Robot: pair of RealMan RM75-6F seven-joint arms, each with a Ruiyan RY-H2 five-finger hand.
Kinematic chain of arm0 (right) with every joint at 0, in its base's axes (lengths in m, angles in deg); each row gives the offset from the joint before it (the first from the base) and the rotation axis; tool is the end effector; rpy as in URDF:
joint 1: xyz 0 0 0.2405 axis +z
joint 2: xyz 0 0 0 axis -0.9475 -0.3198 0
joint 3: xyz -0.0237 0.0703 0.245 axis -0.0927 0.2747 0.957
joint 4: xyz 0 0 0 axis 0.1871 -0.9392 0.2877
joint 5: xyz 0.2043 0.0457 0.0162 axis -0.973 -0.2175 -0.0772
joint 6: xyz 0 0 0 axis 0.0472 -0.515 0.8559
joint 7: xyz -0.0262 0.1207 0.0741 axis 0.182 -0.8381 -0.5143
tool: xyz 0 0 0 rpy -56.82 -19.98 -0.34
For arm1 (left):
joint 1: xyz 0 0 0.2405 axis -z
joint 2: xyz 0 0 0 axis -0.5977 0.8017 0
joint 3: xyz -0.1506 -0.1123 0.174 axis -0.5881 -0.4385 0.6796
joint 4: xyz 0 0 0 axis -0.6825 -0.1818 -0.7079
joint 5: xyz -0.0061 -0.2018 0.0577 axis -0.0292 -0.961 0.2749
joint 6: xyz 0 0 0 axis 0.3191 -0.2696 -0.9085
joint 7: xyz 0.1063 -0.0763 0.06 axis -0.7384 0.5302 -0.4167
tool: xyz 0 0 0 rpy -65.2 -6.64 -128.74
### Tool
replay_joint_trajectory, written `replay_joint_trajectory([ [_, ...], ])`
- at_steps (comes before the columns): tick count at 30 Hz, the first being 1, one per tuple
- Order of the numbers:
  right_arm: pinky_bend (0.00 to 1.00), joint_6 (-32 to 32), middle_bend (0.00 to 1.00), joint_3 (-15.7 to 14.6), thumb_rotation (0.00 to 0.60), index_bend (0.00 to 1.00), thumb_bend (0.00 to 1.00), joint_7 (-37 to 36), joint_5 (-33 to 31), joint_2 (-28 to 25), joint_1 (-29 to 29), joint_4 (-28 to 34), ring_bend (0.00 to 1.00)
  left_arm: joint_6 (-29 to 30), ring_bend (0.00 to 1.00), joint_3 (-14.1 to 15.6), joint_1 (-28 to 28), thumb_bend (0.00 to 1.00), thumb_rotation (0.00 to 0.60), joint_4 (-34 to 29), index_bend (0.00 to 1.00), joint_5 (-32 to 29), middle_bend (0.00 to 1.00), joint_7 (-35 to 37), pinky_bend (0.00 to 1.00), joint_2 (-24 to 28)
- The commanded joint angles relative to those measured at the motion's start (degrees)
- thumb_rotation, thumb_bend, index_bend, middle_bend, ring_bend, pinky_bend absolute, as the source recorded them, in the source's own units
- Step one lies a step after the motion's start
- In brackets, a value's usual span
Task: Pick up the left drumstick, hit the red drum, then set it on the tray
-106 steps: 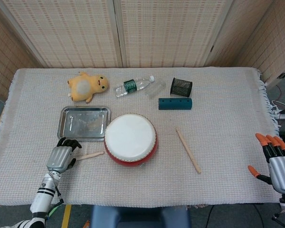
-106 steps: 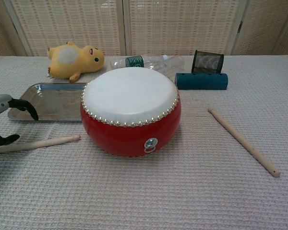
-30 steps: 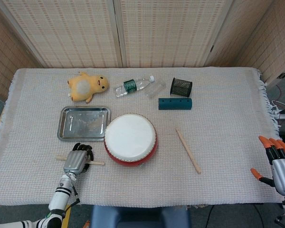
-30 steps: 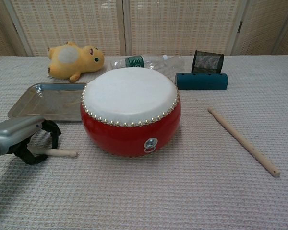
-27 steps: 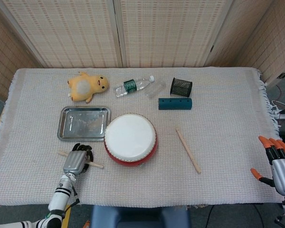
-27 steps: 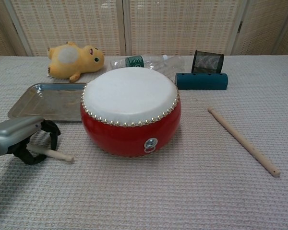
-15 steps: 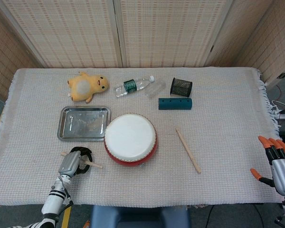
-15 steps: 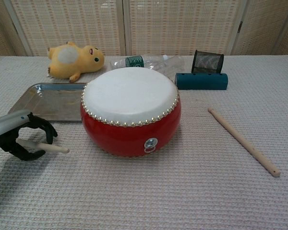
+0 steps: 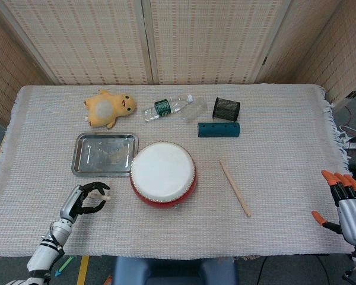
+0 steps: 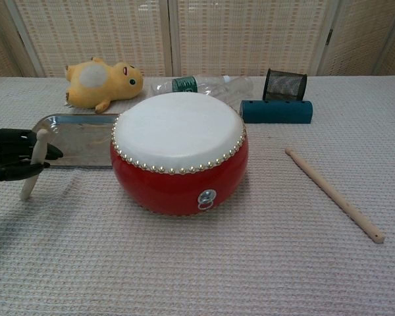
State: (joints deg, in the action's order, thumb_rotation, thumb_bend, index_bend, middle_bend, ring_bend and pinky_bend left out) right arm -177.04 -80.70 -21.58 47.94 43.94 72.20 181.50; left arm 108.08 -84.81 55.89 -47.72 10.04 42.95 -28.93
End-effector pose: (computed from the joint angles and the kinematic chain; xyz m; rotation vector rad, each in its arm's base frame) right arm -0.3075 -0.1566 0.1793 1.3738 -0.8656 0.9379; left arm -0.2346 0.2527 0.0371 -0.9097 -2.1707 -1.4282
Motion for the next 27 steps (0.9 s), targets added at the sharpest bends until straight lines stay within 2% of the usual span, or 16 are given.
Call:
replay_joint_trajectory([
  [1,0.11,-0.1,0.13,0.0,0.6,0.0,0.18,0.2,0.0,-0.1,0.0,0.2,0.0,-4.8,0.21,-0.7,-1.3,0.35,0.6,2.2,0.59,10.8,0.38,27.3,0.15,6.2],
  [4,0.11,-0.2,0.13,0.0,0.6,0.0,0.18,0.4,0.0,-0.1,-0.1,0.4,0.0,-5.0,0.21,0.8,-0.3,0.35,0.6,5.0,0.59,15.5,0.38,38.7,0.16,7.2],
  [11,0.11,0.0,0.13,-0.1,0.6,0.0,0.18,0.8,-0.1,-0.1,-0.2,0.7,0.0,-2.9,0.21,4.9,2.4,0.35,0.6,11.7,0.59,21.8,0.38,56.4,0.16,6.9],
  [21,0.11,0.0,0.13,-0.2,0.6,0.0,0.18,1.5,-0.2,0.1,-0.3,1.1,0.0,4.8,0.21,15.1,8.2,0.35,0.6,24.5,0.59,32.9,0.38,85.8,0.16,5.7],
  [26,0.11,0.0,0.13,-0.2,0.6,0.0,0.18,1.7,-0.2,0.2,-0.4,1.1,0.0,7.1,0.22,17.1,9.3,0.35,0.6,28.2,0.59,33.2,0.39,92.8,0.17,4.5],
  [27,0.11,0.0,0.13,-0.2,0.6,0.0,0.18,1.8,-0.2,0.2,-0.4,1.2,0.0,6.6,0.22,17.1,9.6,0.35,0.6,29.2,0.59,31.6,0.39,94.5,0.17,3.8],
])
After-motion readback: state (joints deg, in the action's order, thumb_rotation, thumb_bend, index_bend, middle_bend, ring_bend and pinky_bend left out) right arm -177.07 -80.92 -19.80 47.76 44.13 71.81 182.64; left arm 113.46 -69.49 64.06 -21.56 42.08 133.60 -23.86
